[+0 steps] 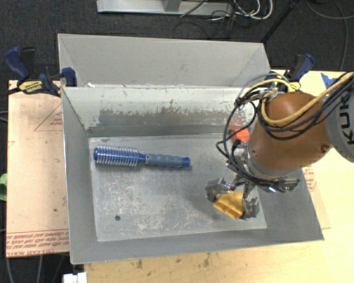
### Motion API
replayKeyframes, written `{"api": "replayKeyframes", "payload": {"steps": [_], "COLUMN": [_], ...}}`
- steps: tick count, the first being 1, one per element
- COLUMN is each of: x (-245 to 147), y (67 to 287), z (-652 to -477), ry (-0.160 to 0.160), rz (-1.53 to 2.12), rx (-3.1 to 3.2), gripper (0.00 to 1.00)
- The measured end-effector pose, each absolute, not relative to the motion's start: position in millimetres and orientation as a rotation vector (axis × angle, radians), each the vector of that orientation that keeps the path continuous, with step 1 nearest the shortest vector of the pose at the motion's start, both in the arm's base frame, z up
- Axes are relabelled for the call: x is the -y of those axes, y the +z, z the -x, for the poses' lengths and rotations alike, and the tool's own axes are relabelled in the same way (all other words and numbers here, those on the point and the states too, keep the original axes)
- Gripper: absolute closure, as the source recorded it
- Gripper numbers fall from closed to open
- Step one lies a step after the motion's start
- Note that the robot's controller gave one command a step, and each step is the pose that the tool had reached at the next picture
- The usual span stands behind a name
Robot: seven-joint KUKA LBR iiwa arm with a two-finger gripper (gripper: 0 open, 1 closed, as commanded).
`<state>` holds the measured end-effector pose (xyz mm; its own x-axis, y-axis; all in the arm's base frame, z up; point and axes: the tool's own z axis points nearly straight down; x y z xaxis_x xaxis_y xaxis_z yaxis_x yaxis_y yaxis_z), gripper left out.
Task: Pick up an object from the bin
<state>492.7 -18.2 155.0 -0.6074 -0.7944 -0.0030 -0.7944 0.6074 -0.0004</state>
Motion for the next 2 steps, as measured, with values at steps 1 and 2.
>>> {"api": "replayKeyframes", "payload": {"steps": [1, 2], "x": [17.8, 17.1], "y": [159.9, 193.3], "z": [-493.3, -494.7], "ry": [0.001, -0.002], "rz": [1.385, 1.380], "rx": [-2.817, -2.816], "gripper": [1.00, 1.00]}}
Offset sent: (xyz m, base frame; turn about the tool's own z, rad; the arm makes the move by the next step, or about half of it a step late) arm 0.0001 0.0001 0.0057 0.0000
